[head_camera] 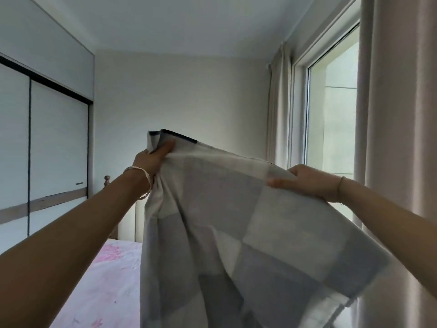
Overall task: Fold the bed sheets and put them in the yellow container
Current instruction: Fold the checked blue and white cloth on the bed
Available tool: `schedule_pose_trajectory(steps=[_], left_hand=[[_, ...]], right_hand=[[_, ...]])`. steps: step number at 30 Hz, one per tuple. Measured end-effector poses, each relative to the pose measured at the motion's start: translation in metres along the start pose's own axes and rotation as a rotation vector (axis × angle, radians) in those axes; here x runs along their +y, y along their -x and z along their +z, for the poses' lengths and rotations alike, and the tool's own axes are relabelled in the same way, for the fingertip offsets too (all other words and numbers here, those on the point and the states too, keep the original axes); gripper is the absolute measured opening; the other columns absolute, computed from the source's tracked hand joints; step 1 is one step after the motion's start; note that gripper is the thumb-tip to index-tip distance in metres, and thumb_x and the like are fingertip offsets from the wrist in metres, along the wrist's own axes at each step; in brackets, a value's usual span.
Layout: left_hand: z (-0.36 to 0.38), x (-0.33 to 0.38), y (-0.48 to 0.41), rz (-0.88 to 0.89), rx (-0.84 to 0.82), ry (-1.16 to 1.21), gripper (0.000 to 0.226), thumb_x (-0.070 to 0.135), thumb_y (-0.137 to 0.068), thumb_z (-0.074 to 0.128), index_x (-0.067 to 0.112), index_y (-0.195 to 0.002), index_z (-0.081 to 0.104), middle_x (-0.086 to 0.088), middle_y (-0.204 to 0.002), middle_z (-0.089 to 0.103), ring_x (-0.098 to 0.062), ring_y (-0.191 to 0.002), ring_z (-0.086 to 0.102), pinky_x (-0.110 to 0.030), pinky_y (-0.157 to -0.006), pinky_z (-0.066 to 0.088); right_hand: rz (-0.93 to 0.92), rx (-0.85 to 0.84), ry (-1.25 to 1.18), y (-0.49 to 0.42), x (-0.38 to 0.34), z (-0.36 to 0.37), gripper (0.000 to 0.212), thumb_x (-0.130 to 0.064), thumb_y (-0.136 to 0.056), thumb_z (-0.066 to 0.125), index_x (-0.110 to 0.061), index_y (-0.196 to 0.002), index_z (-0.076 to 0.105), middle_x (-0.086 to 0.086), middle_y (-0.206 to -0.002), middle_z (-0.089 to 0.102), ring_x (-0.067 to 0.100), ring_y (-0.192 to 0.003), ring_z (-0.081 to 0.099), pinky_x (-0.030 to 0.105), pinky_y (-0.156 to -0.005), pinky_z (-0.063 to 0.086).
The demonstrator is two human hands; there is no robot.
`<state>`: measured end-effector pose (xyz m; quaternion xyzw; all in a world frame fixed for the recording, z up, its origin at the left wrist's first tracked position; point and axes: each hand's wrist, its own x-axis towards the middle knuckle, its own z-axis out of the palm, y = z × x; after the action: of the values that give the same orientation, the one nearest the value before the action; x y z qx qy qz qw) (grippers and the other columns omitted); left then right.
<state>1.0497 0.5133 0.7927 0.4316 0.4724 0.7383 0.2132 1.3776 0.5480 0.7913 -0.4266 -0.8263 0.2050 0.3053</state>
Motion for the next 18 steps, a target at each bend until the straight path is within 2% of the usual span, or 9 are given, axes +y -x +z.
schedule_pose_trajectory(steps=[2,5,8,10,12,14,16,18], left_hand=[[-0.016,0.007,-0.001,0.023,-0.017,-0.040,0.055,0.059,-0.076,0.064,0.018,-0.112,0.058,-0.004,-0.101,0.062,-0.022,-0.093,0.060,-0.033,-0.091,0.047],[-0.031,0.018,-0.003,0.077,-0.056,-0.137,0.046,0.065,-0.080,0.054,0.020,-0.086,0.060,-0.002,-0.094,0.063,-0.021,-0.091,0.060,-0.035,-0.092,0.047],[-0.042,0.029,-0.003,0.145,-0.021,-0.241,0.048,0.062,-0.087,0.046,0.015,-0.085,0.059,-0.001,-0.083,0.059,-0.019,-0.076,0.054,-0.030,-0.079,0.041],[-0.051,0.038,-0.005,0.175,0.053,-0.366,0.055,0.061,-0.088,0.043,0.009,-0.079,0.057,-0.008,-0.079,0.056,-0.024,-0.077,0.049,-0.030,-0.069,0.036],[-0.057,0.048,-0.008,0.213,0.075,-0.457,0.057,0.059,-0.089,0.043,0.006,-0.071,0.054,-0.011,-0.076,0.052,-0.023,-0.076,0.046,-0.032,-0.058,0.032],[-0.055,0.058,-0.010,0.250,0.064,-0.448,0.055,0.058,-0.089,0.044,0.006,-0.073,0.051,-0.010,-0.070,0.045,-0.022,-0.068,0.041,-0.031,-0.053,0.028],[-0.052,0.068,-0.015,0.298,0.089,-0.408,0.051,0.056,-0.090,0.046,0.009,-0.070,0.046,-0.007,-0.063,0.037,-0.021,-0.058,0.033,-0.032,-0.051,0.024],[-0.053,0.074,-0.023,0.360,0.118,-0.375,0.048,0.053,-0.090,0.048,0.010,-0.068,0.045,-0.006,-0.062,0.035,-0.018,-0.055,0.030,-0.031,-0.051,0.022]], right_hand=[[0.108,-0.042,0.062,0.007,-0.003,-0.008,0.045,-0.052,-0.072,0.072,-0.008,-0.078,0.069,0.000,-0.066,0.071,0.011,-0.056,0.066,0.022,-0.052,0.051],[0.089,0.028,-0.074,0.011,-0.012,-0.018,0.050,-0.050,-0.071,0.072,-0.003,-0.087,0.068,0.008,-0.073,0.071,0.017,-0.059,0.065,0.025,-0.053,0.053],[0.030,0.019,-0.333,0.013,-0.029,-0.032,0.045,-0.049,-0.070,0.066,-0.008,-0.088,0.068,0.008,-0.077,0.069,0.016,-0.058,0.064,0.025,-0.055,0.056],[-0.016,0.039,-0.421,0.014,-0.034,-0.042,0.039,-0.047,-0.076,0.062,-0.011,-0.088,0.069,0.004,-0.076,0.070,0.013,-0.059,0.065,0.023,-0.054,0.055],[-0.063,0.220,-0.283,0.011,-0.036,-0.045,0.035,-0.044,-0.081,0.065,-0.010,-0.073,0.065,-0.002,-0.061,0.064,0.009,-0.050,0.058,0.016,-0.047,0.047],[-0.139,0.416,-0.205,0.004,-0.036,-0.045,0.040,-0.041,-0.082,0.068,-0.013,-0.058,0.054,-0.009,-0.046,0.052,0.006,-0.039,0.047,0.012,-0.040,0.036],[-0.171,0.377,-0.314,0.000,-0.040,-0.046,0.033,-0.043,-0.085,0.063,-0.016,-0.066,0.063,-0.007,-0.054,0.062,0.006,-0.044,0.057,0.011,-0.042,0.041],[-0.168,0.215,-0.458,-0.003,-0.045,-0.055,0.030,-0.045,-0.088,0.055,-0.020,-0.085,0.072,-0.004,-0.076,0.073,0.007,-0.065,0.068,0.014,-0.055,0.052]])
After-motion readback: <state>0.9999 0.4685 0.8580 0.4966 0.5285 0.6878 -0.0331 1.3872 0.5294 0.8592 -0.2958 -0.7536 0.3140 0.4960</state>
